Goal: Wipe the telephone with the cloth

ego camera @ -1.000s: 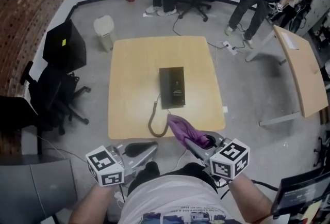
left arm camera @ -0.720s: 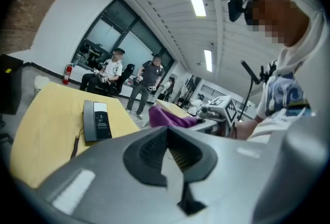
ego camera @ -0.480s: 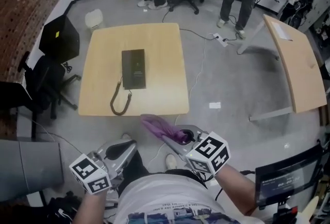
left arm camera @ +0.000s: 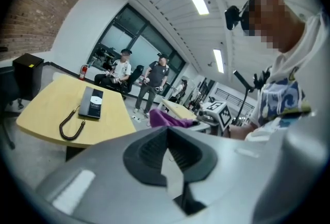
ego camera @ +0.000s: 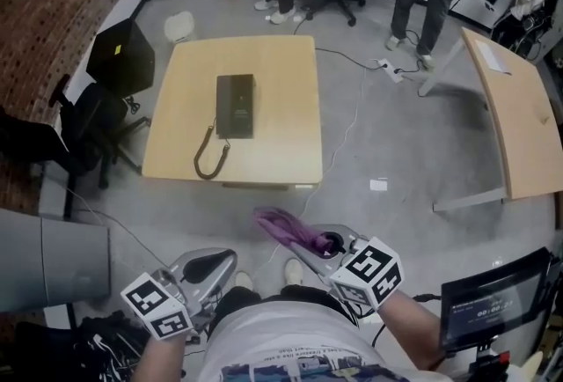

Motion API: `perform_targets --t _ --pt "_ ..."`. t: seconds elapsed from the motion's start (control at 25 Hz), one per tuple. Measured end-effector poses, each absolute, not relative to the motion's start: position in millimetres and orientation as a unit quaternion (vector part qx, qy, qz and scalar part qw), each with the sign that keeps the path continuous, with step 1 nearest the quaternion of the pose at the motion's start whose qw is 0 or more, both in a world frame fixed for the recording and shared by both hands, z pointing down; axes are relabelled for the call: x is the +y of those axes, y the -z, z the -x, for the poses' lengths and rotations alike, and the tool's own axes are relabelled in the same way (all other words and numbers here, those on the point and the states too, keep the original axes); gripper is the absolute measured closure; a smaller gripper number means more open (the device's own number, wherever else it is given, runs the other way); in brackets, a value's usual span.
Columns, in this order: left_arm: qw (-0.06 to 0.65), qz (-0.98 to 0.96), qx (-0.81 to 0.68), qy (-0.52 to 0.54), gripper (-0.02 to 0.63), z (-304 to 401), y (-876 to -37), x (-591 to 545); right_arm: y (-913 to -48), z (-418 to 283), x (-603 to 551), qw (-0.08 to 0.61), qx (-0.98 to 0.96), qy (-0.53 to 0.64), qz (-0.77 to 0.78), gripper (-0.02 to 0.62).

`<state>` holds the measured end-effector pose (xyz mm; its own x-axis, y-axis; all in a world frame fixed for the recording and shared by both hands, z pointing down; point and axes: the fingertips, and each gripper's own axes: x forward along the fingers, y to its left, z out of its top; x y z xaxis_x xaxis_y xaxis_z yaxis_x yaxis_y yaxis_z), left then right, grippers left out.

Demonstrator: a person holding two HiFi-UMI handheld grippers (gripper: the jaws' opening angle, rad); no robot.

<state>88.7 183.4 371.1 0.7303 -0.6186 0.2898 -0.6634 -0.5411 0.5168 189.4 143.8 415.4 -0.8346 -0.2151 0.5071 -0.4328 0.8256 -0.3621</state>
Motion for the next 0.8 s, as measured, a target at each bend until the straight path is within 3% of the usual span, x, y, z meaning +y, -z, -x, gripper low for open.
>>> perform_targets --t 0.8 --pt "0.282 -0.903 -0.322 -0.032 0.601 -14.4 -367.4 247.6 -388.4 -123.4 219.0 0.212 -0.927 -0.208 -0.229 0.511"
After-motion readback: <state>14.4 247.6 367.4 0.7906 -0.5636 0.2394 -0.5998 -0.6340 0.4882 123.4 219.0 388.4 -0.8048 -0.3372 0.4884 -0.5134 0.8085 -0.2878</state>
